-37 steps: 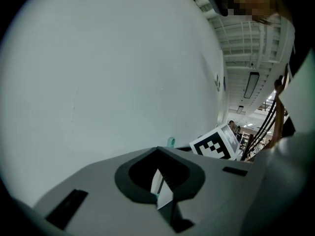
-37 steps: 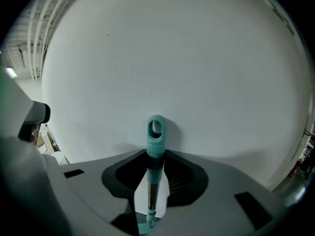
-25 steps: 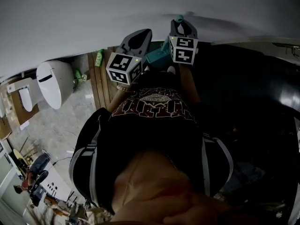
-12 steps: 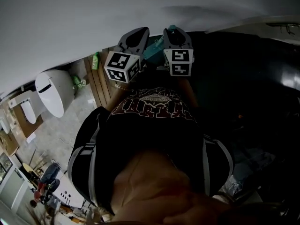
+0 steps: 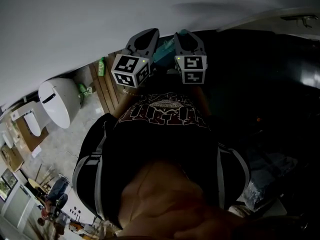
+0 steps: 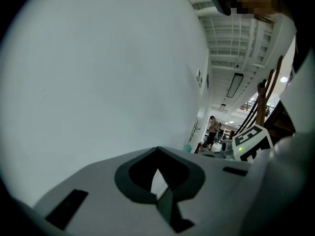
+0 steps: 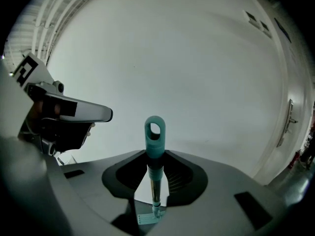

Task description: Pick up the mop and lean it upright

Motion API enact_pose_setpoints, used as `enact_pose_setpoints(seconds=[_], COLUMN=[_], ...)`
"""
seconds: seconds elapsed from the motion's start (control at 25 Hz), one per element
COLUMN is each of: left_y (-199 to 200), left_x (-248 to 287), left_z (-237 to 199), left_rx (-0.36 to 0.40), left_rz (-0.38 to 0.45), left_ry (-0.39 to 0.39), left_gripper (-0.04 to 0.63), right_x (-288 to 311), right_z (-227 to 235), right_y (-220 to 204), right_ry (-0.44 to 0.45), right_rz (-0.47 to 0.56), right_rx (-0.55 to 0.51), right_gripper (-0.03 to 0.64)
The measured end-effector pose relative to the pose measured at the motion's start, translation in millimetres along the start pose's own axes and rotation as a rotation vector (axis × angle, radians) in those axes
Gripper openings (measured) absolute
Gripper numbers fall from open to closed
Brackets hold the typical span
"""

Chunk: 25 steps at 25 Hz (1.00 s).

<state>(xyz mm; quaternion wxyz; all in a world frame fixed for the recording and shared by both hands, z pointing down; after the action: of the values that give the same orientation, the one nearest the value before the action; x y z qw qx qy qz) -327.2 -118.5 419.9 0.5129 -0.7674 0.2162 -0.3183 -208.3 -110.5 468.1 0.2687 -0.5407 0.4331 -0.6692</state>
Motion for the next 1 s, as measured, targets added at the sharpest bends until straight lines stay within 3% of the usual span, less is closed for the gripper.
enact_pose_setpoints(seconds=[0.48,1.0], left_y=[2,11], left_x=[3,8], left_z=[0,10], left_rx=[0.002,0.02], left_rz=[0.013,0.021], left_ry=[-0.01,-0.064], left_gripper=[0.037,0.037], right_x=[-34,-68], right_z=[23,20], right_y=[23,62], right_ry=[-0.038,-0.024], right_rz=[0.05,0.152], right_rx=[0.105,0.104], right_gripper=[0.117,0.117])
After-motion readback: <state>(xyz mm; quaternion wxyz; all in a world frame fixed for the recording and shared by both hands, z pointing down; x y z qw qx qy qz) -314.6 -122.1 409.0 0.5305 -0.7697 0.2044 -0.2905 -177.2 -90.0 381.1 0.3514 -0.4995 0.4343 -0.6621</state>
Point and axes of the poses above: the fingertips, and each gripper's own axes: x forward along the fingers, z to its right, y out of its top, the point moved 4 cm from there along -x, backward along the fingers, and after that the axes turned 4 degrees about x, right-handed, at the moved point
